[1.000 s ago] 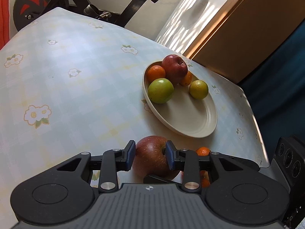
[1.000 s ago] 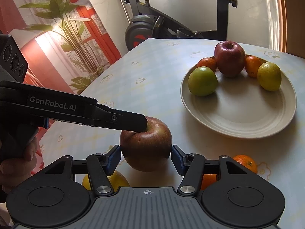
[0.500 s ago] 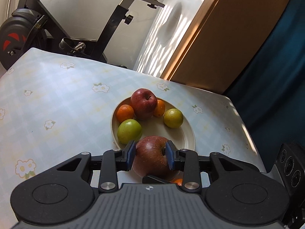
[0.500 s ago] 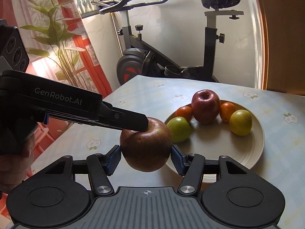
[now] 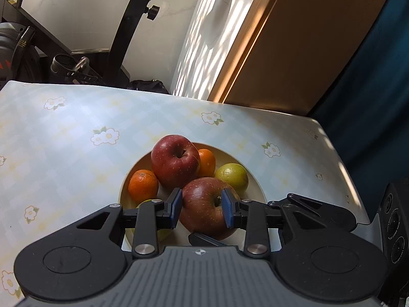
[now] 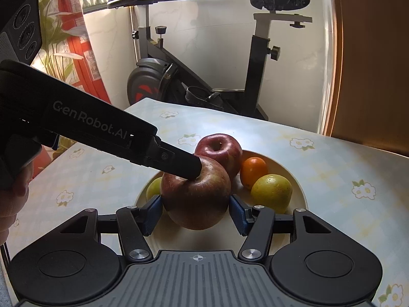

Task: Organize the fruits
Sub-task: 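Carry the red apple over the plate with the right gripper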

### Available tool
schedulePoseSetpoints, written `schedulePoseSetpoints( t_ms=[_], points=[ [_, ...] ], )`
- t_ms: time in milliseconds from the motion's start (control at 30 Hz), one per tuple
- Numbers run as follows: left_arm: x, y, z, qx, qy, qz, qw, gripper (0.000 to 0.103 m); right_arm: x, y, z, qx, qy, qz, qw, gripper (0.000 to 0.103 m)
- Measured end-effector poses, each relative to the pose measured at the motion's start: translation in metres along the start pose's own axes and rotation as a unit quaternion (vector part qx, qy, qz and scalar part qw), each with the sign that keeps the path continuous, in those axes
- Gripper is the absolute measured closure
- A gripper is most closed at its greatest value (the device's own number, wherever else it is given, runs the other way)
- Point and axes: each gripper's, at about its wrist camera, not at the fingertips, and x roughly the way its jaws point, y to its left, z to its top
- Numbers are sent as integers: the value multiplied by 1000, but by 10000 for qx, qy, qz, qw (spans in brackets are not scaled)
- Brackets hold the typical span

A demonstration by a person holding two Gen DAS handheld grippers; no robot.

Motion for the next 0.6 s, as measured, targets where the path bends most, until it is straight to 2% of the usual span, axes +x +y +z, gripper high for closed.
schedulePoseSetpoints(
  t_ms=[333,600],
  points=[
    [21,1,-1,93,172,101,9998,67,17,-6,-11,-118,77,-22,9999,49],
    [21,-6,-3,309,97,248,9992,67,18,-8,-13,-39,20,48,10000,49]
  ],
)
